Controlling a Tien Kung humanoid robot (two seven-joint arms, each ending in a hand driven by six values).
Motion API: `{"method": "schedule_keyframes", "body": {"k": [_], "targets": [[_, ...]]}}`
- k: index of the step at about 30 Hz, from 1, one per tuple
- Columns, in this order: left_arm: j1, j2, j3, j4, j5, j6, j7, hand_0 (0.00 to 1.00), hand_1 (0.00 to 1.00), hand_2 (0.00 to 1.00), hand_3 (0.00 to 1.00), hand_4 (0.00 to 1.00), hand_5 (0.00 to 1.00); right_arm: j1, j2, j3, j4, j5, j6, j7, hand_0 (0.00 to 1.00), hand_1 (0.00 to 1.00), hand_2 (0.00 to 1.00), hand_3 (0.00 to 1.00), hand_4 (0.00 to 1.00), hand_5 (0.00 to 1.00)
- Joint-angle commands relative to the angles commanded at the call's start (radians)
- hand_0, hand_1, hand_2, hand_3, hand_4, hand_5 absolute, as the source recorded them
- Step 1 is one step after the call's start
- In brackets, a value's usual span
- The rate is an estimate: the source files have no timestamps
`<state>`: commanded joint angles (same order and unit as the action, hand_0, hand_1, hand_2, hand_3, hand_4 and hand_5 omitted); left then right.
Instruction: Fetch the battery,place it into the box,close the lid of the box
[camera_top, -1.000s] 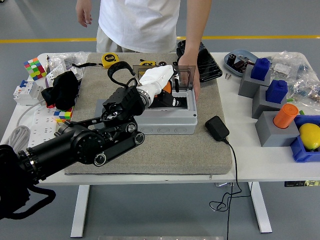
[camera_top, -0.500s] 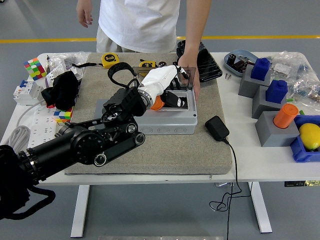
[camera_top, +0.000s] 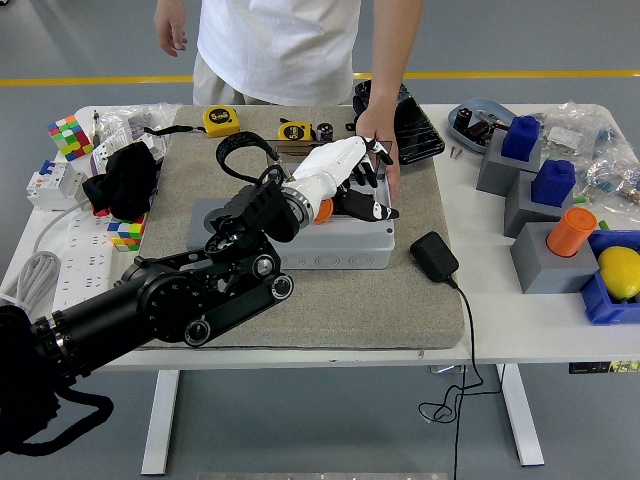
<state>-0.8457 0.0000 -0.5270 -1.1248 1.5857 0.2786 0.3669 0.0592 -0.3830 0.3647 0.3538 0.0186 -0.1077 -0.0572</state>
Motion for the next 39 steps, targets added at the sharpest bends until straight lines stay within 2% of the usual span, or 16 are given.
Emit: {"method": "schedule_keyframes", "body": {"k": [1, 6, 7, 9, 12, 18, 19, 24, 25, 27, 30, 31, 35, 39], "targets": [[0.012, 0.000, -0.010, -0.016, 0.004, -0.001, 0.001, 0.355, 0.481, 0.466, 0.627, 0.998, 0.265, -0.001, 0.000, 0.003, 0.000, 0.000, 0.000, 0.000, 0.499, 0.625, 0.676, 0.611, 0.992, 0.558], [0.068, 0.000, -0.068, -0.101, 0.020, -0.002, -0.004, 0.355, 0.481, 0.466, 0.627, 0.998, 0.265, -0.006, 0.000, 0.011, -0.001, -0.003, 0.001, 0.000, 0.499, 0.625, 0.676, 0.611, 0.992, 0.558], [0.081, 0.000, -0.082, -0.120, 0.023, -0.003, -0.005, 0.354, 0.482, 0.461, 0.577, 0.998, 0.273, -0.007, -0.001, 0.015, 0.000, -0.005, 0.001, 0.000, 0.498, 0.625, 0.676, 0.611, 0.994, 0.559], [0.104, 0.001, -0.103, -0.151, 0.027, -0.002, -0.005, 0.354, 0.482, 0.461, 0.577, 0.998, 0.273, -0.007, -0.001, 0.017, 0.000, -0.006, 0.001, 0.000, 0.498, 0.625, 0.676, 0.611, 0.994, 0.559], [0.134, 0.027, -0.124, -0.188, 0.036, -0.003, -0.004, 0.354, 0.482, 0.461, 0.577, 0.998, 0.273, -0.008, -0.002, 0.021, -0.001, -0.007, 0.001, 0.000, 0.498, 0.625, 0.676, 0.611, 0.994, 0.559], [0.218, 0.098, -0.162, -0.235, 0.050, -0.006, 0.000, 0.361, 0.486, 0.468, 0.572, 0.998, 0.280, -0.012, -0.003, 0.031, 0.000, -0.007, 0.002, 0.001, 0.498, 0.626, 0.676, 0.611, 0.994, 0.558], [0.233, 0.109, -0.172, -0.241, 0.053, -0.005, 0.001, 0.406, 0.549, 0.522, 0.574, 0.998, 0.292, -0.013, -0.004, 0.032, 0.000, -0.008, 0.003, 0.002, 0.498, 0.625, 0.676, 0.612, 0.994, 0.557], [0.292, 0.157, -0.224, -0.273, 0.065, 0.002, -0.009, 0.406, 0.549, 0.522, 0.574, 0.998, 0.292, -0.011, -0.007, 0.038, 0.000, -0.011, 0.004, 0.002, 0.498, 0.625, 0.676, 0.612, 0.994, 0.557], [0.303, 0.166, -0.235, -0.282, 0.068, 0.007, -0.014, 0.600, 0.687, 0.665, 0.601, 0.998, 0.299, -0.011, -0.008, 0.038, 0.001, -0.011, 0.004, 0.002, 0.498, 0.626, 0.676, 0.612, 0.994, 0.557], [0.323, 0.182, -0.256, -0.299, 0.072, 0.016, -0.025, 0.600, 0.687, 0.665, 0.601, 0.998, 0.299, -0.010, -0.008, 0.038, 0.001, -0.011, 0.004, 0.002, 0.498, 0.626, 0.676, 0.612, 0.994, 0.557], [0.349, 0.201, -0.278, -0.317, 0.082, 0.020, -0.026, 0.600, 0.687, 0.665, 0.601, 0.998, 0.299, -0.009, -0.010, 0.037, 0.001, -0.011, 0.005, 0.002, 0.498, 0.626, 0.676, 0.612, 0.994, 0.557], [0.356, 0.206, -0.281, -0.321, 0.083, 0.020, -0.025, 0.677, 0.731, 0.705, 0.612, 0.998, 0.303, -0.009, -0.010, 0.037, 0.001, -0.011, 0.005, 0.002, 0.498, 0.625, 0.676, 0.612, 0.996, 0.554], [0.370, 0.219, -0.272, -0.323, 0.079, 0.011, -0.013, 0.677, 0.731, 0.705, 0.612, 0.998, 0.303, -0.009, -0.011, 0.034, 0.001, -0.010, 0.006, 0.001, 0.498, 0.625, 0.676, 0.612, 0.996, 0.554], [0.374, 0.221, -0.251, -0.322, 0.072, 0.002, -0.002, 0.685, 0.740, 0.716, 0.619, 0.998, 0.309, -0.010, -0.013, 0.035, 0.002, -0.011, 0.006, 0.002, 0.499, 0.626, 0.676, 0.613, 0.998, 0.553]]}}
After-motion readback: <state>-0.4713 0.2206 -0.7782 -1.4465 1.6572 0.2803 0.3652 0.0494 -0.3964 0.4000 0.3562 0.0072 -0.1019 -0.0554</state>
